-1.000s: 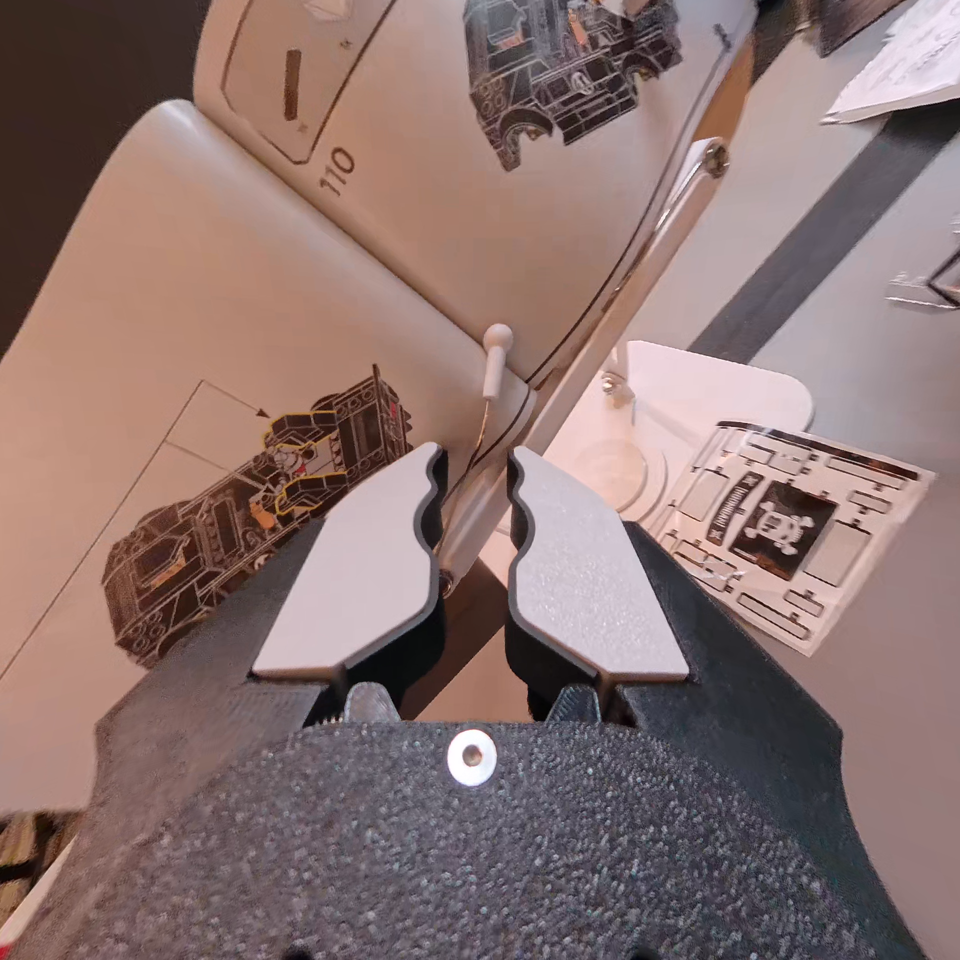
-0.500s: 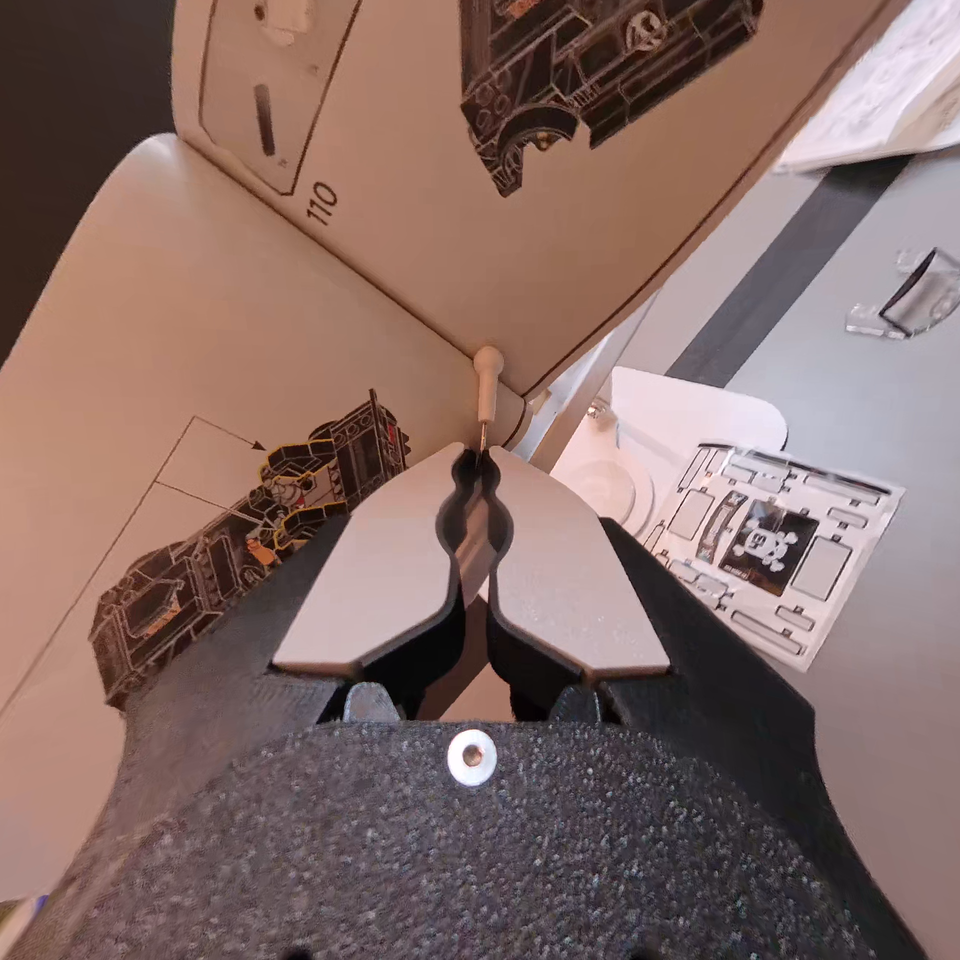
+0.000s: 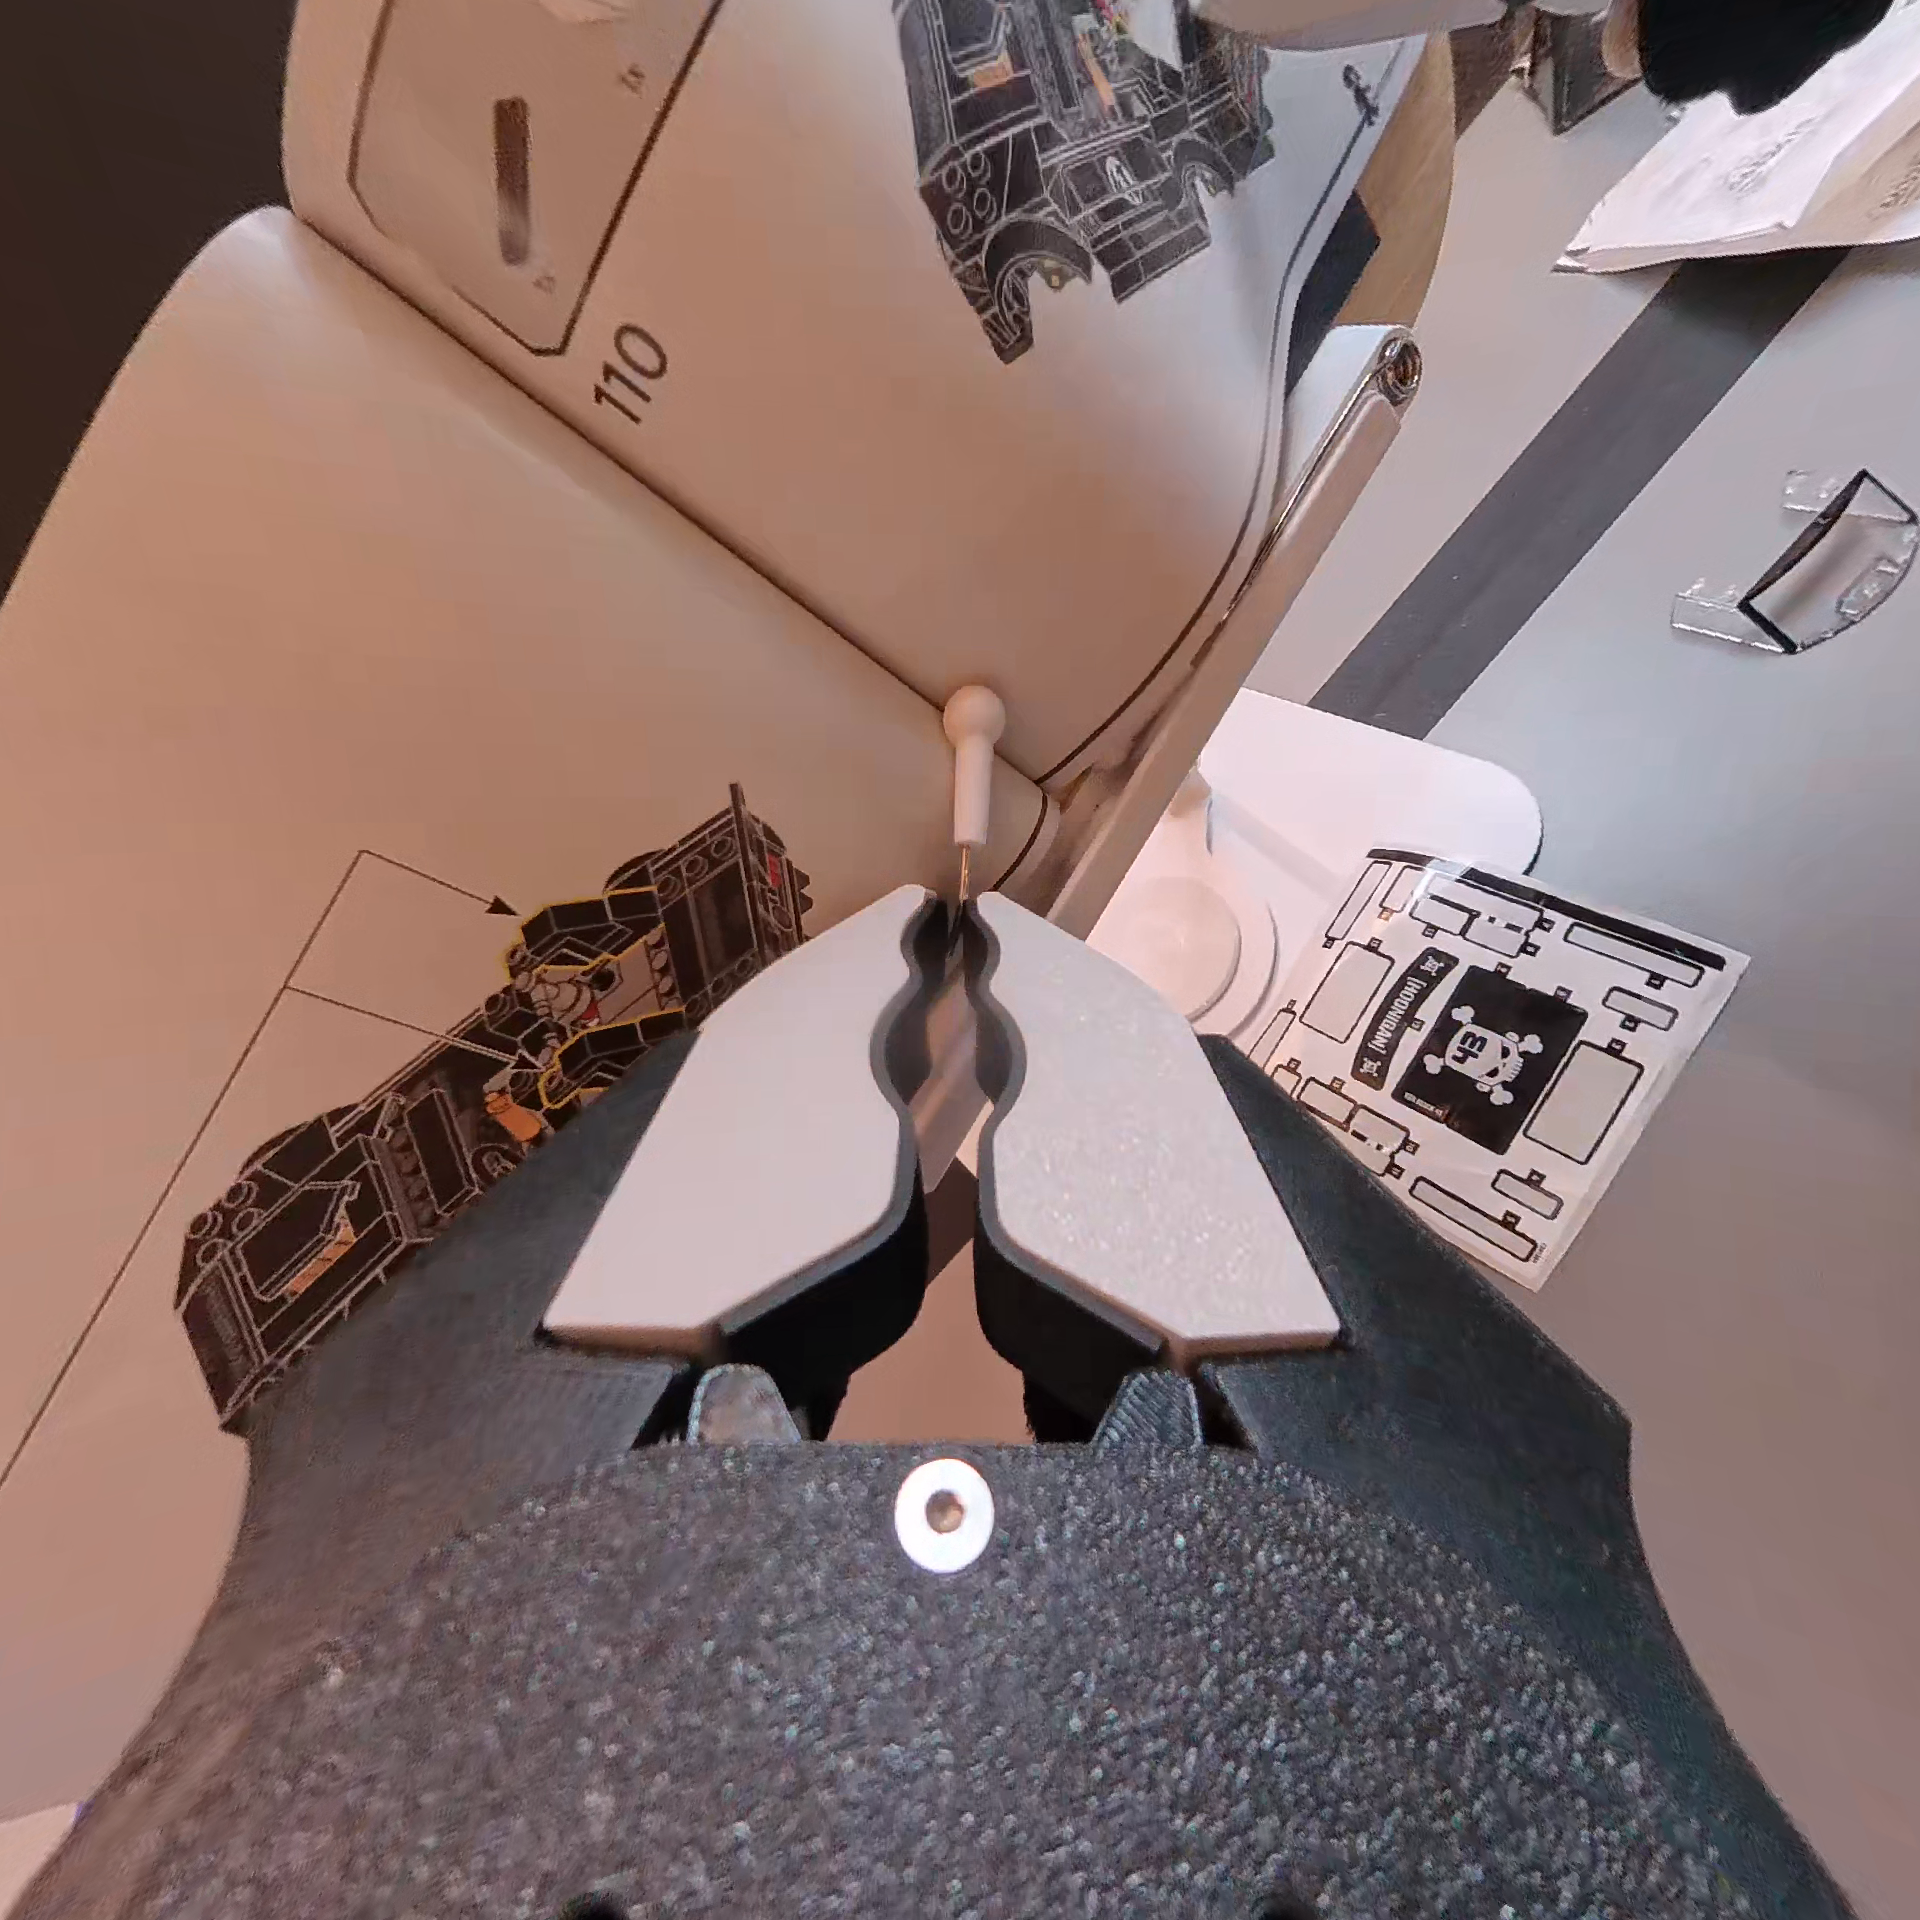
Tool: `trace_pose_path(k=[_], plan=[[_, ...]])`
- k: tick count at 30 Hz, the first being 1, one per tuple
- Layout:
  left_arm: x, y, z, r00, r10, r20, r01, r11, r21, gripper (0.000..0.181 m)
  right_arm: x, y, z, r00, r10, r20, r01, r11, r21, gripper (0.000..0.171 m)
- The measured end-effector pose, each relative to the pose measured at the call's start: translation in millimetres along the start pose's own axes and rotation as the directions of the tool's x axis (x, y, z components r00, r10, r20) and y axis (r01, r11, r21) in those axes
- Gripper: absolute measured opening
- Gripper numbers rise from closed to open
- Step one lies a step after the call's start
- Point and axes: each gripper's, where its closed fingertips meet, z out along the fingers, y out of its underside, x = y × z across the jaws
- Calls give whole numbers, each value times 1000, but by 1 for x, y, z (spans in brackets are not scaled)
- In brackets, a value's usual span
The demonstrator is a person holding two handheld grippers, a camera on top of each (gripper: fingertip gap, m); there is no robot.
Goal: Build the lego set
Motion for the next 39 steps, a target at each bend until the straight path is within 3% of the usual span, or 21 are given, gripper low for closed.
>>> trace_pose_path(k=[3,7,11,15,22,30,34,39], plan=[[0,0,0,1000,21,0,-21,1000,-7,4,-18,-20,-9,986,55,157,-73,991,113,80],[1,0,1,1000,0,-22,0,1000,-20,4,-27,-40,-14,907,218,361,-273,956,107,98],[2,1,1,1000,13,-25,-14,1000,-27,4,-24,-30,3,885,294,361,-313,950,-3,114],[3,0,1,1000,19,-25,-19,1000,-14,4,-25,-24,12,896,282,343,-301,954,2,116],[6,-3,1,999,22,-38,-21,1000,9,3,-25,-13,19,913,283,294,-306,952,32,86],[6,-4,0,999,39,-19,-39,999,37,3,-20,-11,5,920,288,267,-319,945,79,35],[3,-6,0,1000,27,-8,-26,997,72,3,-16,-17,-17,894,305,328,-355,929,104,21],[-12,-11,-12,995,-20,98,-4,973,232,1,-24,-24,-46,825,298,480,-369,927,60,4]])
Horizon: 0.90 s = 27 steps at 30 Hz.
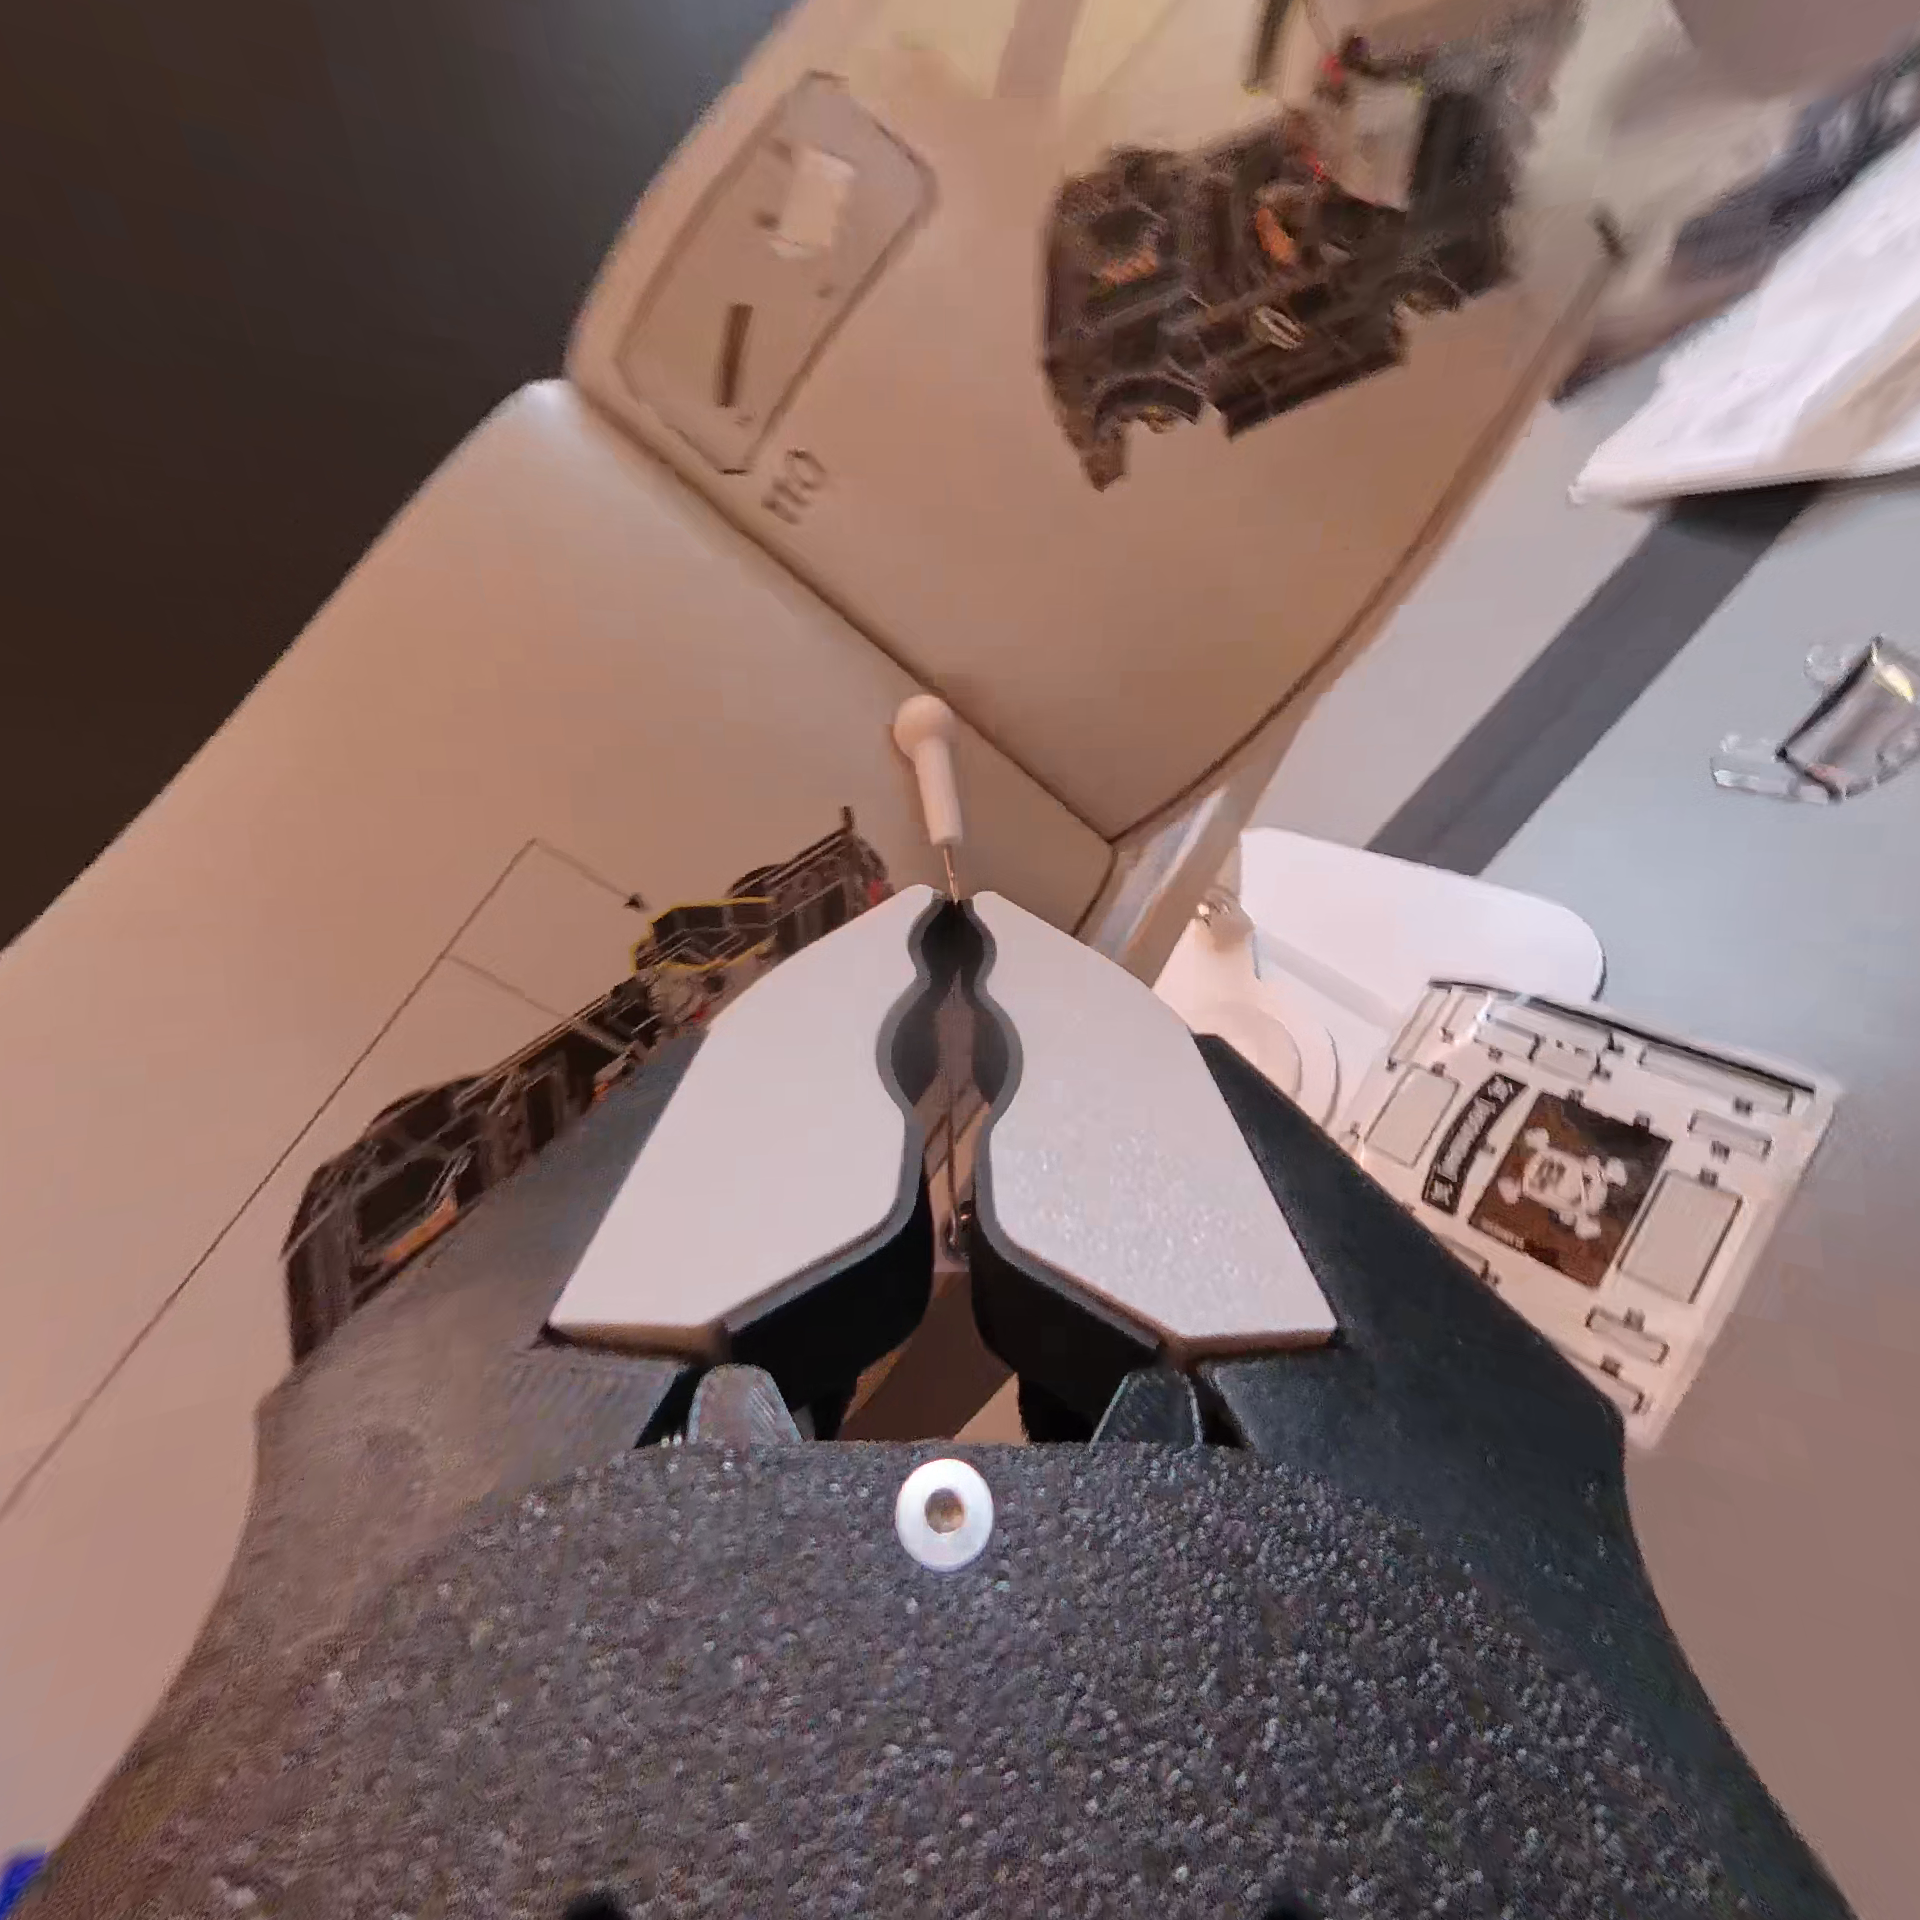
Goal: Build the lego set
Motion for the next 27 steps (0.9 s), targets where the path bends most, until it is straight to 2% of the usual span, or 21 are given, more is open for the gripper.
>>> trace_pose_path(k=[5,7,12,15,20,23,27], plan=[[-24,3,-13,959,-281,38,275,955,113,3,3,-2,-10,994,80,70,-76,995,-62,0],[-31,7,-18,928,-371,41,364,923,128,3,11,2,-10,994,99,51,-94,992,-88,0],[-42,18,-30,867,-497,38,486,860,155,4,41,18,-19,989,135,-65,-141,985,-103,0],[-43,22,-33,854,-519,39,507,847,160,5,36,16,-27,991,127,-41,-130,987,-89,0],[-43,22,-32,835,-550,31,539,826,164,5,-29,-12,-30,963,66,261,-52,997,-61,2],[-44,23,-32,822,-568,29,555,813,176,4,-74,-42,-27,892,58,449,-61,998,-8,3],[-44,23,-32,804,-595,7,581,788,203,4,-131,-70,-5,796,23,605,-44,999,21,9]])
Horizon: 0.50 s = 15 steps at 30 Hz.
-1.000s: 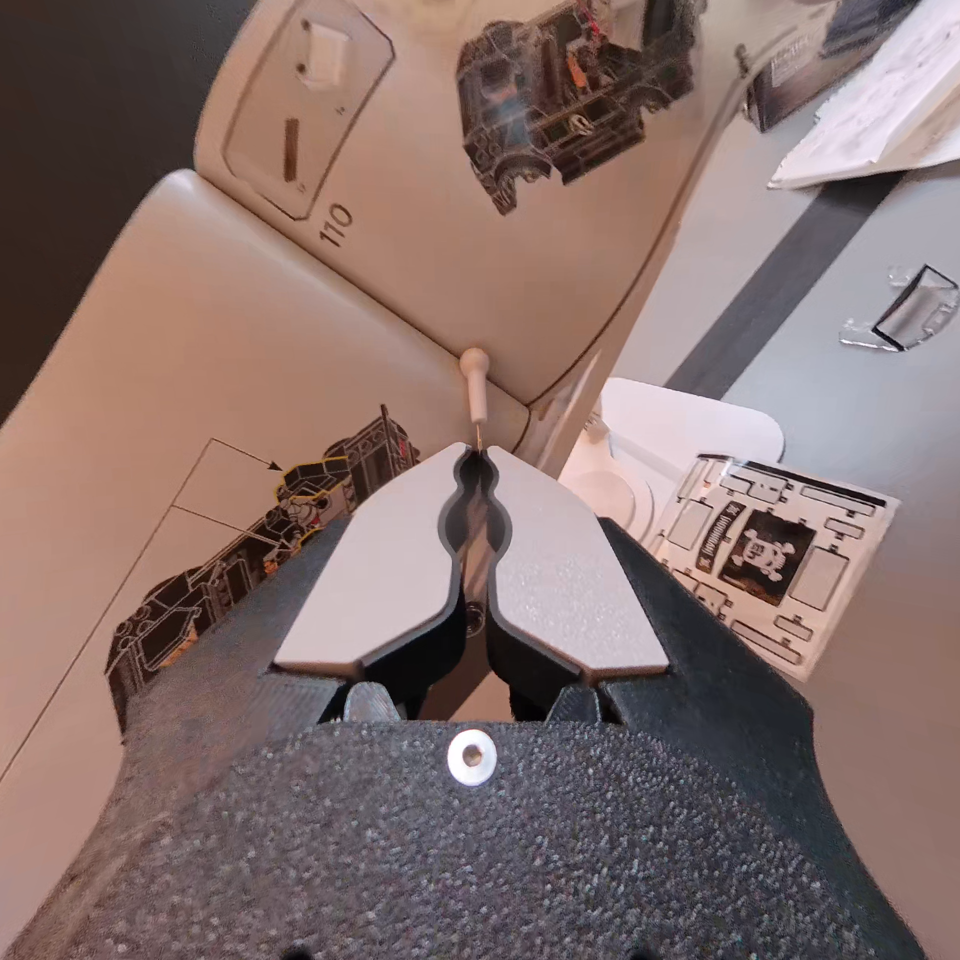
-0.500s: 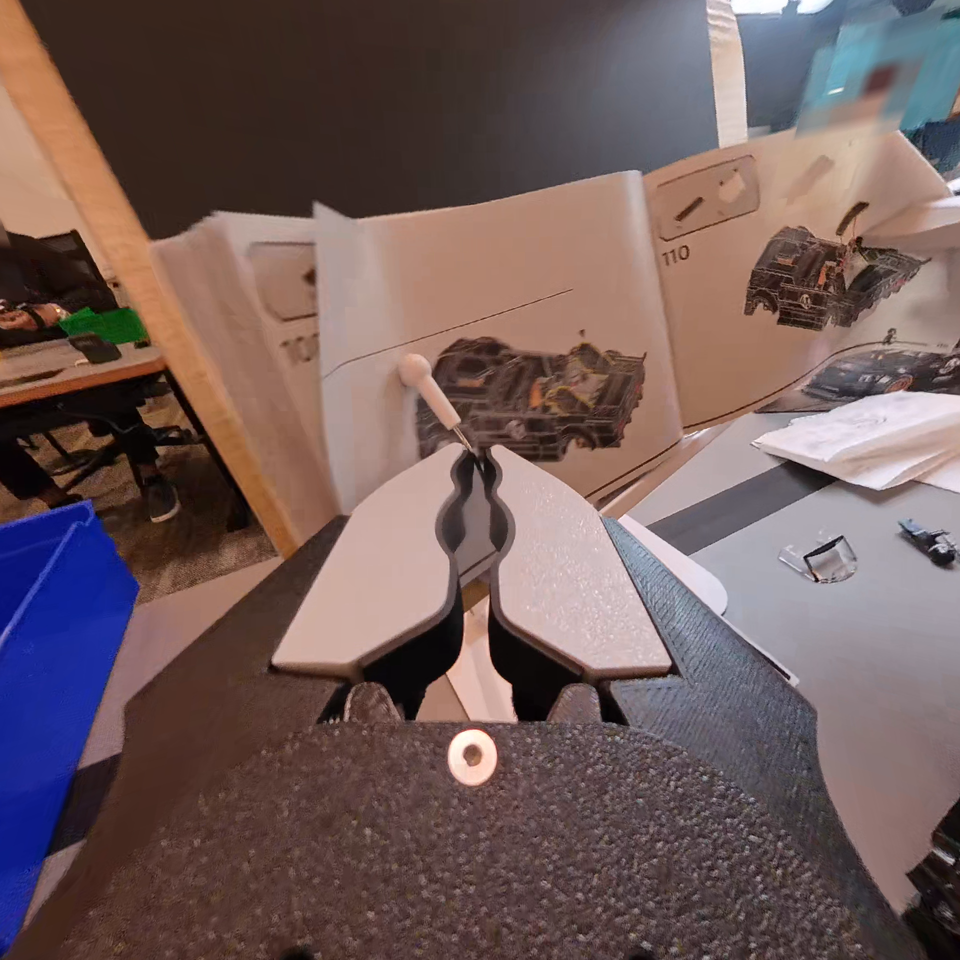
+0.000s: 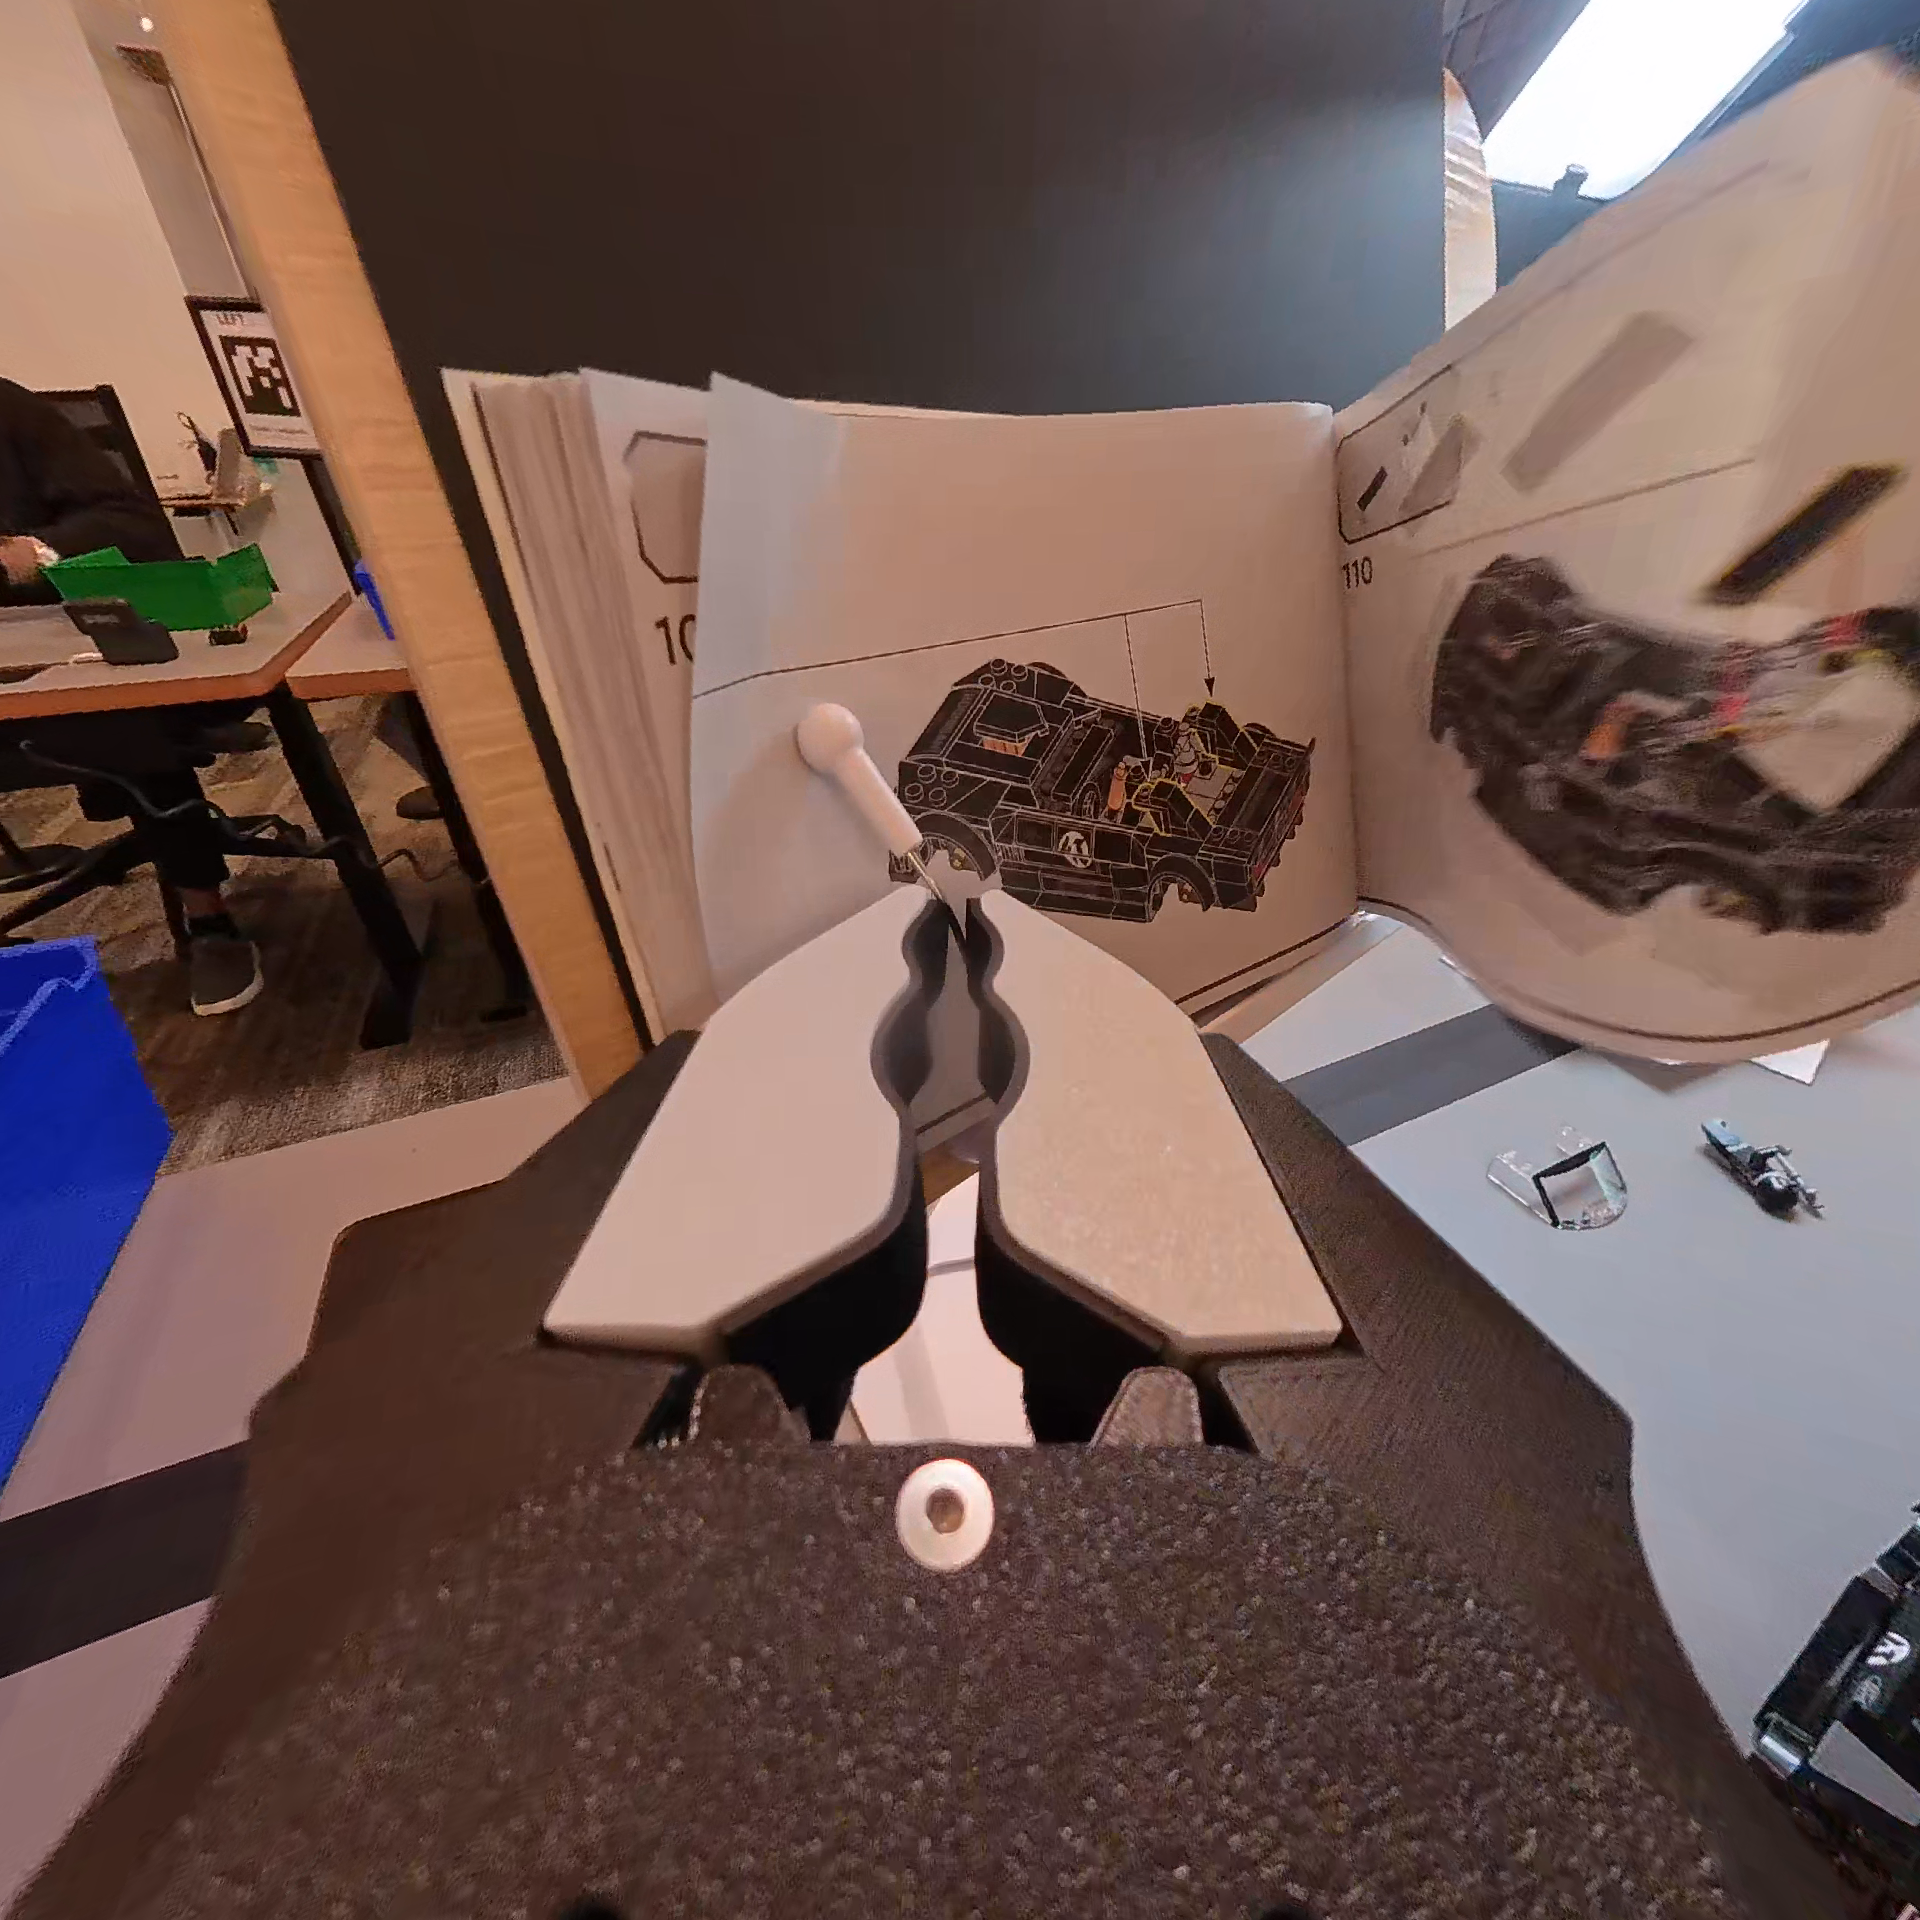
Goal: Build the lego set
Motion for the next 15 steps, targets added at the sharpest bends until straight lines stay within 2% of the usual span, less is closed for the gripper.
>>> trace_pose_path(k=[2,5,8,10,12,14,15], plan=[[-1,0,-1,1000,-15,-11,15,1000,12,4,-14,0,29,996,-24,89,26,999,-27,20],[-1,1,-2,998,-48,-45,49,999,23,4,-42,7,59,950,41,310,-18,997,-74,36],[-2,1,-2,996,-60,-69,61,998,22,4,-59,10,63,882,103,461,-73,994,-82,44],[-2,1,-2,996,-51,-76,52,998,20,4,-59,4,52,868,103,487,-96,995,-38,44],[-2,1,-2,995,-54,-84,56,998,23,4,-36,-7,37,935,52,350,-82,994,72,34],[-2,1,-2,994,-63,-90,66,997,29,4,0,-9,18,996,-32,82,21,990,138,27],[-2,1,-2,993,-71,-94,74,997,31,4,16,-6,6,995,-82,-57,89,987,132,25]])
